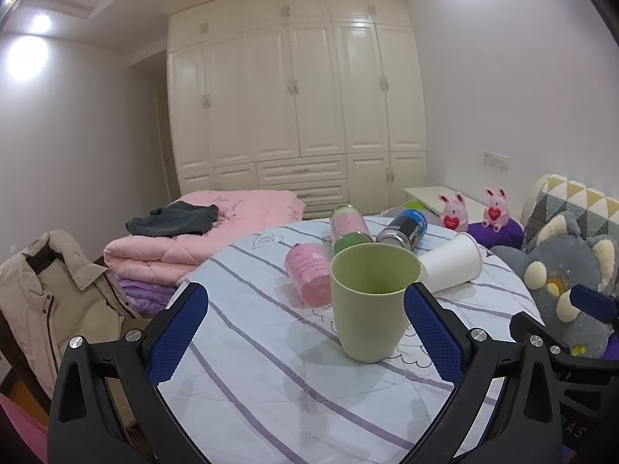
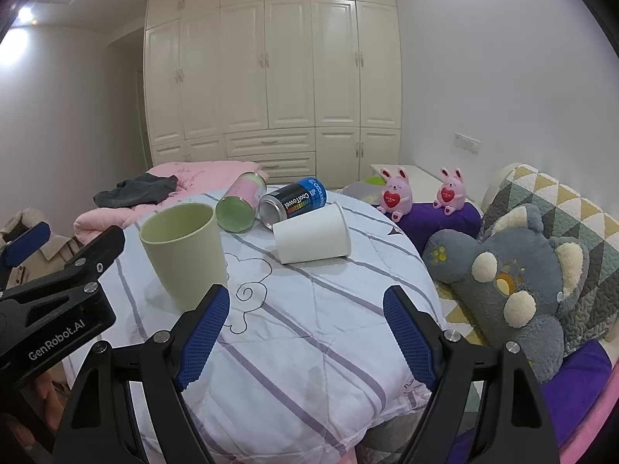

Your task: Flip cup upright

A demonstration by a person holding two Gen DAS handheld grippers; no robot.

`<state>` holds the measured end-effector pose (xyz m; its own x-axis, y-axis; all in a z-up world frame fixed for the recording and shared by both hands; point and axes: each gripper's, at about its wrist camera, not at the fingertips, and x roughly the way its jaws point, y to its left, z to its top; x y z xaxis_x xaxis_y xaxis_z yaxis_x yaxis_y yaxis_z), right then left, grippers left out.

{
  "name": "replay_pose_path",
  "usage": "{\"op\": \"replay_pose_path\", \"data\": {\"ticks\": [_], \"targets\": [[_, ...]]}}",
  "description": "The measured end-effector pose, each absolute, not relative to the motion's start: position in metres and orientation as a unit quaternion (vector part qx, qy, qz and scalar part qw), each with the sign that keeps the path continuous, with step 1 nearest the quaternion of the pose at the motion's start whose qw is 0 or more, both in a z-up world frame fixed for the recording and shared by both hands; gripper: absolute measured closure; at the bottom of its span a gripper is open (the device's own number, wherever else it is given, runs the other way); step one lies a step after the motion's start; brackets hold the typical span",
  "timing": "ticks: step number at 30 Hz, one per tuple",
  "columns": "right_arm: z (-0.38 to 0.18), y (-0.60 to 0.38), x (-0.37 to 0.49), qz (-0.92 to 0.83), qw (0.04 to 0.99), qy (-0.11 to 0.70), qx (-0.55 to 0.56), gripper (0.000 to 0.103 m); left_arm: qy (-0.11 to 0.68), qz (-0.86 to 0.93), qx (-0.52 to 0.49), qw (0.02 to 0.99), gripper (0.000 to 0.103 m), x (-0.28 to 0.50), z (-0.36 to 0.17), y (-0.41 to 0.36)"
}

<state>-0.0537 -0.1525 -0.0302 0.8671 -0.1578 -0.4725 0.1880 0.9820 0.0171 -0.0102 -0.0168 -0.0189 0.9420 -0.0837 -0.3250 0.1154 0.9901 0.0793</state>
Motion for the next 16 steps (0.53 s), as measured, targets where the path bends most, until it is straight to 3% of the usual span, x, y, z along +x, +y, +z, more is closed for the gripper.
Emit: {"op": "replay_pose_path", "data": {"ticks": [16], "targets": [[-0.034, -0.1521, -0.0494, -0.084, 0.962, 0.258, 0.035, 0.02, 0.163, -0.046, 0.041, 0.985, 0.001, -0.0114, -0.02, -0.0159]]}}
